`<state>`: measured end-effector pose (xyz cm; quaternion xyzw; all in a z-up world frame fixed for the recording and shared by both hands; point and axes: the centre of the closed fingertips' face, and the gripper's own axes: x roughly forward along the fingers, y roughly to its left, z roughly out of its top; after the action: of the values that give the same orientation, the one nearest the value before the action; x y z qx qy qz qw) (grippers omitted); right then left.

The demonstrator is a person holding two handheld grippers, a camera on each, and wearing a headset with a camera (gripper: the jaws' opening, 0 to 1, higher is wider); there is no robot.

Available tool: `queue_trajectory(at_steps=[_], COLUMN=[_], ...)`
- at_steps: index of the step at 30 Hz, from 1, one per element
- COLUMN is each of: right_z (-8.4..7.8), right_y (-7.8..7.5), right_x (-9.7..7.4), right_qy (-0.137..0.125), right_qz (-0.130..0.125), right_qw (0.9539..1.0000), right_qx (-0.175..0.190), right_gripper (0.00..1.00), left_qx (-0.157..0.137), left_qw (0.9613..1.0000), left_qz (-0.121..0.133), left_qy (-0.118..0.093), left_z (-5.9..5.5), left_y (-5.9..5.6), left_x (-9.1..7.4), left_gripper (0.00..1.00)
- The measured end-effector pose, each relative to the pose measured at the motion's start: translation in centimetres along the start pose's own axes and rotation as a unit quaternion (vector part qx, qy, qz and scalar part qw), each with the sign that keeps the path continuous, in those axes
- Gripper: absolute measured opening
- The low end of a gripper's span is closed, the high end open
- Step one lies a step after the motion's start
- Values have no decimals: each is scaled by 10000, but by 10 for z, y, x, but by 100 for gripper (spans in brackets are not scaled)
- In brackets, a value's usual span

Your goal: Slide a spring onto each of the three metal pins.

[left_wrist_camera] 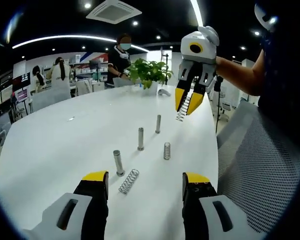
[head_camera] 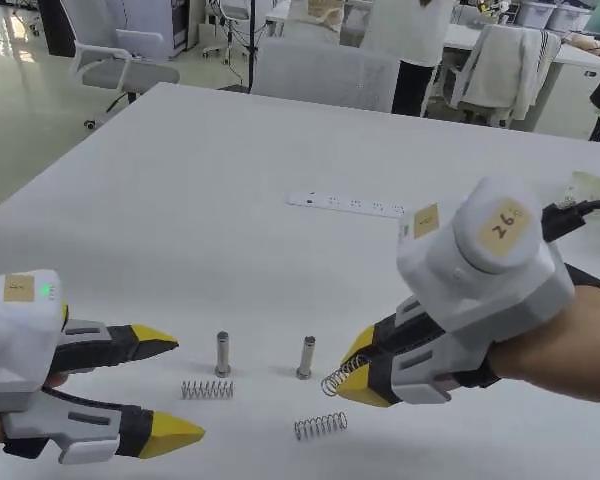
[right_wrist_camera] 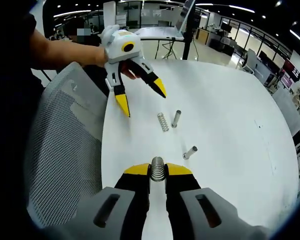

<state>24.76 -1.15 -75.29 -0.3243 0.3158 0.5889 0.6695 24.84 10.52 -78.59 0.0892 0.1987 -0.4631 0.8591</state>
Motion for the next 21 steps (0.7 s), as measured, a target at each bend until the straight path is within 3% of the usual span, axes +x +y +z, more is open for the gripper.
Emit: queue_trajectory(at_steps=[7,21], right_z=[-6,-28], right_y=[-10,-48], right_x=[-10,-45], right_qy=[90,450], right_qz=[-102,-547], right_qw=[9999,9973], right_qx=[61,180], right_gripper=[9,9], left_qx=[-124,-185], left_qw=[9998,9996], left_qz=[87,89], left_qy=[-103,-210], left_z=[-3,-3], left_y=[1,-3], left_x=[-3,0], left_gripper=[62,73])
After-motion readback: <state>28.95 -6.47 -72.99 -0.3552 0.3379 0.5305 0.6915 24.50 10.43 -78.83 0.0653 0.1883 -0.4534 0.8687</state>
